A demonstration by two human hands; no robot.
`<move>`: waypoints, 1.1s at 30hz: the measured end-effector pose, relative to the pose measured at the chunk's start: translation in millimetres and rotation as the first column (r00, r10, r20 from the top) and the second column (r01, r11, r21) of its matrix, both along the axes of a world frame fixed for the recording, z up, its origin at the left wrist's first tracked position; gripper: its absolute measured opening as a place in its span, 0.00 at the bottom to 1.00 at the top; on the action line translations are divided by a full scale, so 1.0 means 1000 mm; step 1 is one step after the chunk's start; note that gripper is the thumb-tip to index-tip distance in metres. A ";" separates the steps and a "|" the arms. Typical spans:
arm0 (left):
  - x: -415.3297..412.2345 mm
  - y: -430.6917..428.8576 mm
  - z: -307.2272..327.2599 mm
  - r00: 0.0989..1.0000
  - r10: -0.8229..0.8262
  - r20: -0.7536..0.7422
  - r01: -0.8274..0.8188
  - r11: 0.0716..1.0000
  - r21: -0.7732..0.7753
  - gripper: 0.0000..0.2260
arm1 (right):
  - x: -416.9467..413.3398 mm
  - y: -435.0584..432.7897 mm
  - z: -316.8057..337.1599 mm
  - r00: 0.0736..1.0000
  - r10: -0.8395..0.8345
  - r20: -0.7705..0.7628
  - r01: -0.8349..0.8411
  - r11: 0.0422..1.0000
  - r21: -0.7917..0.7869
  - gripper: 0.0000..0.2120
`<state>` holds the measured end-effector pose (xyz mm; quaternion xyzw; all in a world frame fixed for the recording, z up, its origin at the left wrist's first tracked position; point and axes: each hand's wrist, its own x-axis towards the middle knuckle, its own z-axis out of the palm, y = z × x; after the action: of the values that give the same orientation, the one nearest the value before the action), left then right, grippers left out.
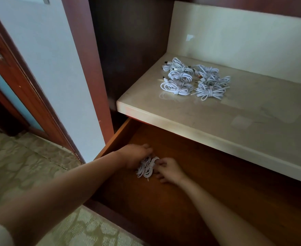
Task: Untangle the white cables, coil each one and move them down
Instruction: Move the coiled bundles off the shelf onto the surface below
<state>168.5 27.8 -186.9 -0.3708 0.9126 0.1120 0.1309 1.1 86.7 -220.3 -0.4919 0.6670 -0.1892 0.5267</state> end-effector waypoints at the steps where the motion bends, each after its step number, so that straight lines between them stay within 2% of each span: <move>1: -0.001 0.001 0.002 1.000 0.000 0.025 0.000 1.000 0.010 0.25 | -0.002 0.002 0.003 0.998 0.051 -0.046 -0.052 0.998 -0.021 0.15; 4: -0.006 0.011 0.024 0.998 0.032 0.062 -0.037 0.995 0.095 0.24 | -0.012 0.011 0.026 0.933 0.239 -0.269 -0.278 0.953 -0.118 0.16; 6: -0.007 0.019 0.054 0.998 0.040 -0.040 -0.031 0.980 0.198 0.18 | -0.020 0.020 0.055 0.824 0.347 -0.448 -0.464 0.868 -0.180 0.13; 8: -0.003 0.021 0.092 0.979 0.041 -0.198 0.007 0.972 0.235 0.11 | -0.027 0.029 0.096 0.746 0.364 -0.557 -0.567 0.786 -0.245 0.10; 9: -0.001 0.020 0.110 0.959 0.059 -0.276 0.012 0.968 0.249 0.09 | -0.031 0.034 0.117 0.746 0.338 -0.574 -0.567 0.774 -0.281 0.09; 12: -0.003 0.009 0.148 0.866 0.148 -0.477 -0.021 0.965 0.260 0.06 | -0.049 0.030 0.166 0.834 0.182 -0.521 -0.448 0.775 -0.446 0.08; 14: -0.012 -0.004 0.158 0.808 0.150 -0.570 -0.084 0.986 0.141 0.07 | -0.065 0.016 0.184 0.859 0.055 -0.509 -0.375 0.744 -0.553 0.08; 17: -0.034 -0.025 0.159 0.736 0.151 -0.660 -0.182 0.983 0.022 0.09 | -0.087 -0.013 0.192 0.825 -0.102 -0.556 -0.336 0.702 -0.628 0.09; 20: -0.056 -0.044 0.153 0.727 0.117 -0.677 -0.263 0.958 -0.117 0.13 | -0.108 -0.043 0.189 0.772 -0.210 -0.600 -0.333 0.672 -0.662 0.12; 24: -0.077 -0.063 0.146 0.817 0.171 -0.551 -0.375 0.883 -0.282 0.23 | -0.123 -0.069 0.180 0.664 -0.270 -0.698 -0.427 0.629 -0.650 0.21; 26: -0.084 -0.069 0.139 0.846 0.210 -0.489 -0.389 0.871 -0.299 0.26 | -0.128 -0.078 0.174 0.605 -0.277 -0.747 -0.441 0.664 -0.604 0.25; 29: -0.091 -0.074 0.124 0.857 0.180 -0.484 -0.376 0.860 -0.346 0.24 | -0.131 -0.085 0.162 0.578 -0.284 -0.765 -0.417 0.704 -0.575 0.26; 33: -0.093 -0.071 0.119 0.810 0.194 -0.553 -0.458 0.798 -0.391 0.21 | -0.133 -0.088 0.151 0.583 -0.365 -0.726 -0.389 0.659 -0.644 0.23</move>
<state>75.5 -42.9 -68.0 -0.5082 0.8305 -0.0212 -0.2269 -131.5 -1.3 -69.3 -0.6965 0.6843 -0.1960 -0.0908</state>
